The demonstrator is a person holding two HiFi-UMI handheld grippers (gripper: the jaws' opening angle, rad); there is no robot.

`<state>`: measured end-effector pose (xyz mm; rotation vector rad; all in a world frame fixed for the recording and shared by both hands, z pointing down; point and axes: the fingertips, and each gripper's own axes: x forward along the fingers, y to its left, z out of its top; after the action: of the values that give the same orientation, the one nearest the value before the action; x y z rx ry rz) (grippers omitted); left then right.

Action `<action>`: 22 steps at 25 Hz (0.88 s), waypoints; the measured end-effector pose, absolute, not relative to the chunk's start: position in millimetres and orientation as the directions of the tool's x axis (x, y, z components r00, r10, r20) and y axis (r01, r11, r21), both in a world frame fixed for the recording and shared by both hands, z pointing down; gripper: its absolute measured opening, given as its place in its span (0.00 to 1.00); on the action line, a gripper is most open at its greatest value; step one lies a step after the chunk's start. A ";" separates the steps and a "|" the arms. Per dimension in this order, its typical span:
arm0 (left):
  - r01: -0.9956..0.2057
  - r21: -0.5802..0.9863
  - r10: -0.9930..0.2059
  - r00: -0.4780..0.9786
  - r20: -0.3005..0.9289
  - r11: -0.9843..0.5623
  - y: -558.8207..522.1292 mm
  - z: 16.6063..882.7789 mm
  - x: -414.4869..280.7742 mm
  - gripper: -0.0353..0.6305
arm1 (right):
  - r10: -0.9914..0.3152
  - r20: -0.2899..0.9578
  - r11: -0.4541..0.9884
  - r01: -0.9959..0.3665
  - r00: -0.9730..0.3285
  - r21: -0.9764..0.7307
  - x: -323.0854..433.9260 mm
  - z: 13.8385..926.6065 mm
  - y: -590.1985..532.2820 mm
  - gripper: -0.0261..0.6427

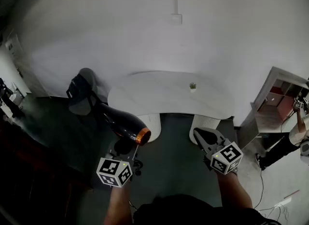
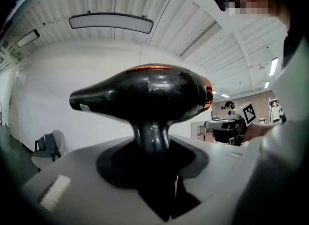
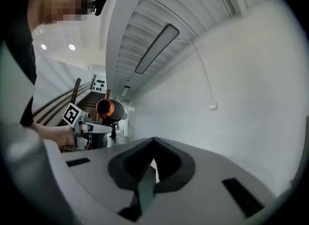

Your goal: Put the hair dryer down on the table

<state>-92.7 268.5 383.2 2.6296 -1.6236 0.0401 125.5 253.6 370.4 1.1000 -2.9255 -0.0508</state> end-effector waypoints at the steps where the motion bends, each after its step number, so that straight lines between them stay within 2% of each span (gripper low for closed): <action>1: -0.893 0.030 -0.891 0.451 0.047 -0.450 267.9 383.5 -93.3 0.32 | -0.657 0.004 0.754 -0.656 -0.754 0.037 123.3 371.0 253.3 0.06; 22: -0.874 0.044 -0.873 0.486 0.048 -0.484 271.1 410.3 -169.8 0.32 | -0.620 0.070 0.776 -0.624 -0.782 -0.092 28.2 412.4 269.7 0.06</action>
<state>-169.8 271.1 410.3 2.6540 -1.5616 0.0300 28.2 269.7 412.4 1.0245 -2.9267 0.1720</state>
